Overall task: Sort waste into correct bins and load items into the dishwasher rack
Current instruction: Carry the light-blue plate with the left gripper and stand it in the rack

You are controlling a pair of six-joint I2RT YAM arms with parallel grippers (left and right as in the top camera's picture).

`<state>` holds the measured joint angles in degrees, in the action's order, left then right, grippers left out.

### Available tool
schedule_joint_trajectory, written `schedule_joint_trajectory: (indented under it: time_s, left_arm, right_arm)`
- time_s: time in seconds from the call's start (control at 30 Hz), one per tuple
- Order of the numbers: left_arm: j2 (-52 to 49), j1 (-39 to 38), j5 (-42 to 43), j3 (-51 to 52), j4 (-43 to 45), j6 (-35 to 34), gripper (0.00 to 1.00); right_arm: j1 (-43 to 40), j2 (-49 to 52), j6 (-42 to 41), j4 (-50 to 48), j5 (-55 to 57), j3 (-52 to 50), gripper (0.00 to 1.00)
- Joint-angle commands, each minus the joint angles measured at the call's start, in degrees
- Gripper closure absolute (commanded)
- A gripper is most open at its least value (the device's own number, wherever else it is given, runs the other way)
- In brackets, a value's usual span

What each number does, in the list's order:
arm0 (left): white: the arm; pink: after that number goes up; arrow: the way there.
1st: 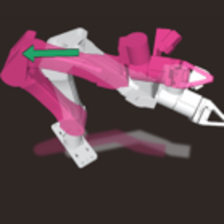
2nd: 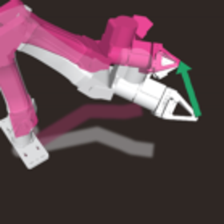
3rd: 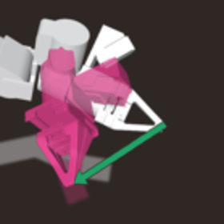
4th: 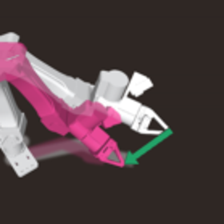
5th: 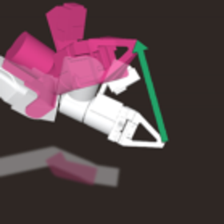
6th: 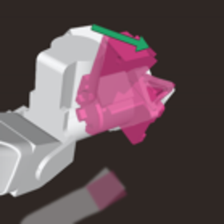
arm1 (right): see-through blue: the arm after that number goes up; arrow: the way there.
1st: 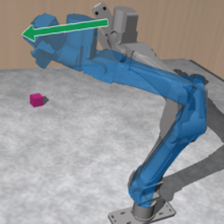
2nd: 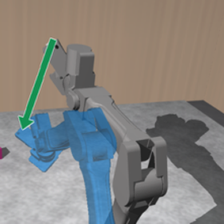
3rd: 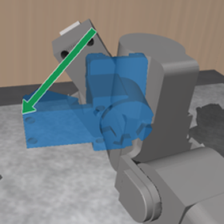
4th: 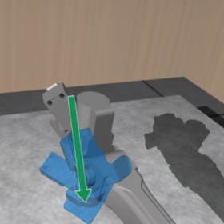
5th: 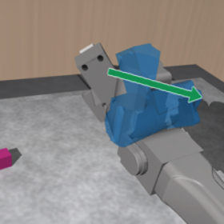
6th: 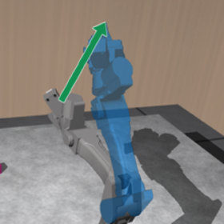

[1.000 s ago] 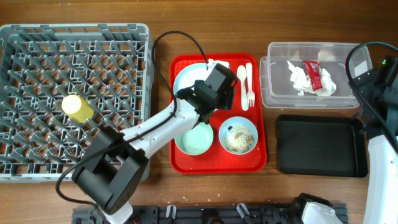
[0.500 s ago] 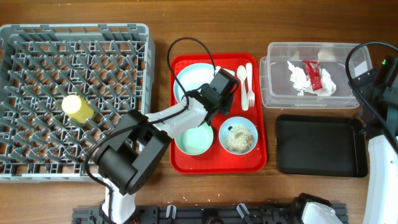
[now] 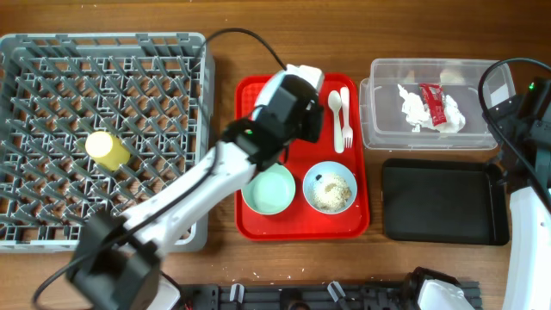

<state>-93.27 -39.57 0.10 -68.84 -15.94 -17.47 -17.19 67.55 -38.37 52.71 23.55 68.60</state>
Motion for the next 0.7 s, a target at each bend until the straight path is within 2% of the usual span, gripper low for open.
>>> schedule_joint_trajectory:
  time_s: [0.0,0.03,0.17,0.3,0.4,0.43,0.5,0.67]
  left_arm:
    - [7.3,5.3,7.2,-0.1,-2.9,-2.2,0.96]
    - [9.7,8.1,9.4,-0.1,-4.1,-4.3,0.96]
    - [16.6,21.1,28.1,-0.1,-4.8,-6.3,0.96]
    - [18.2,34.1,41.5,-0.1,-5.9,-9.1,0.96]
    - [18.0,42.9,45.0,-0.1,-10.3,-10.2,0.96]
    - [17.4,45.5,48.8,0.0,-11.1,-9.8,0.96]
    - [16.0,47.8,51.5,0.0,-11.6,-9.7,0.96]
    - [9.1,49.6,51.5,0.0,-12.2,-8.2,0.96]
  right_arm:
    - [-0.2,0.1,-0.7,-0.1,-0.1,-0.1,0.00]
    - [-0.2,0.1,-0.7,-0.1,-0.1,-0.1,0.00]
    - [-0.2,0.1,-0.7,-0.2,-0.1,-0.1,0.00]
    - [-0.2,0.1,-0.7,-0.1,-0.1,-0.1,0.00]
    - [-0.2,0.1,-0.7,-0.1,-0.1,-0.1,0.00]
    - [-0.2,0.1,-0.6,-0.1,-0.1,-0.1,0.00]
    - [-0.2,0.1,-0.7,-0.1,-0.1,-0.1,0.00]
    - [-0.2,0.1,-0.7,-0.1,-0.1,-0.1,0.00]
